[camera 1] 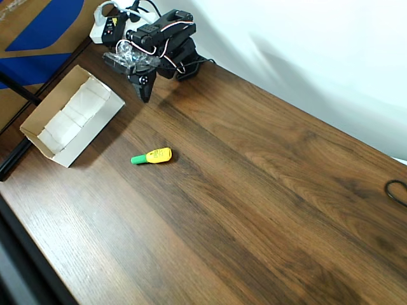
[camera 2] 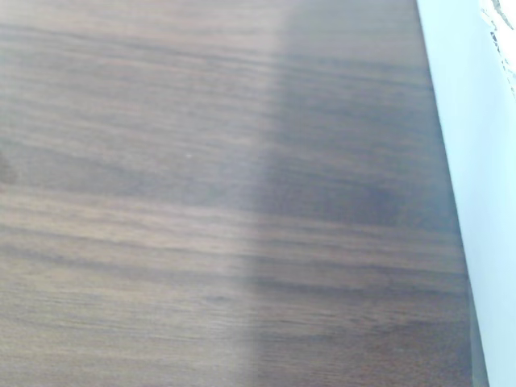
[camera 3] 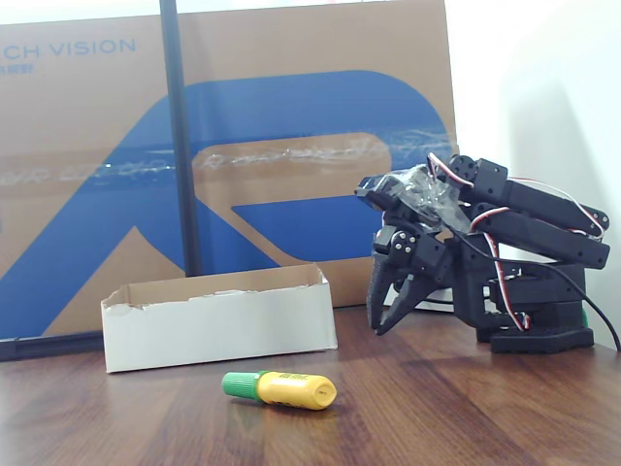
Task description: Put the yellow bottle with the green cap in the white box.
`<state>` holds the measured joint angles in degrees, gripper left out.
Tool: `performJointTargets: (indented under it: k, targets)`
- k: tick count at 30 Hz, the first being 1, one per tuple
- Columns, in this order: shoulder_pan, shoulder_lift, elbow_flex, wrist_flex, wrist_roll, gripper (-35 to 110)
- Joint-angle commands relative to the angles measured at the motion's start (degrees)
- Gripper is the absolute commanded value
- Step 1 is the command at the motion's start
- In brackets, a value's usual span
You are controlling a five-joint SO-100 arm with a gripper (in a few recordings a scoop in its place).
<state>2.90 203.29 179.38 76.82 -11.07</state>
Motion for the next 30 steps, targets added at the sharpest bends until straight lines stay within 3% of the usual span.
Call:
performJointTargets:
  k: [1, 16, 23, 30]
  targets:
    - [-0.18, 1.23, -0.62, 4.22, 2.72, 9]
    - [-0.26, 1.32, -0.62, 4.22, 2.2, 8]
    - [-0.44, 1.32, -0.97, 3.96, 0.44, 14]
    - [-6.5, 1.23, -6.77, 5.1, -0.26, 16]
